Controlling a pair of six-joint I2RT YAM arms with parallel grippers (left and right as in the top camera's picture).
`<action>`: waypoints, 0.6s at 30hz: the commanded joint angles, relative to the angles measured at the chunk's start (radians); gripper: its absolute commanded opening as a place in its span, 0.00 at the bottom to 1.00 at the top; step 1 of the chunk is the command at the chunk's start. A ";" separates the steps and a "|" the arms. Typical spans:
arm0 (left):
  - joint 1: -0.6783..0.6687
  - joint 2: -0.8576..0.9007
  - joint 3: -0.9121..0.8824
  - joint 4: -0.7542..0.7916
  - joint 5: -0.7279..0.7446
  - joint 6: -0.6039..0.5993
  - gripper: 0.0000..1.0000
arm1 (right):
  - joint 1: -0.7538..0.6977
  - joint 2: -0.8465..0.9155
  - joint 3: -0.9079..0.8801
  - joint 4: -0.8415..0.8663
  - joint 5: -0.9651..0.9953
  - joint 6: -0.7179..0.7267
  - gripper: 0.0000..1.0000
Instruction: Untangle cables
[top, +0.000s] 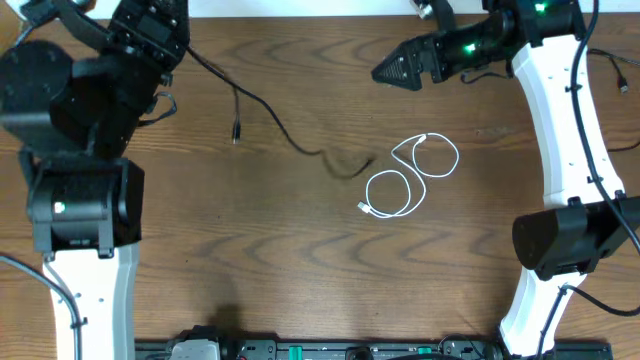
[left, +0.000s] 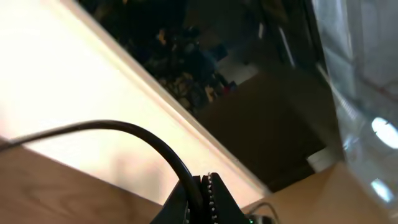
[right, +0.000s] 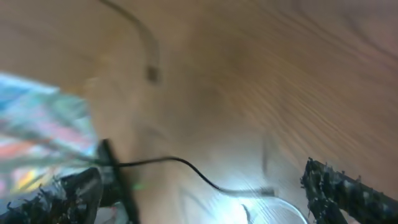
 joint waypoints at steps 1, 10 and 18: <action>0.003 0.006 0.013 -0.003 -0.008 -0.268 0.07 | 0.025 -0.008 0.037 -0.005 -0.332 -0.212 0.99; 0.003 0.005 0.013 -0.118 0.003 -0.578 0.08 | 0.192 -0.008 0.038 0.067 -0.395 -0.318 0.98; 0.003 0.005 0.013 -0.125 0.025 -0.578 0.07 | 0.364 -0.008 0.038 0.371 -0.333 -0.082 0.82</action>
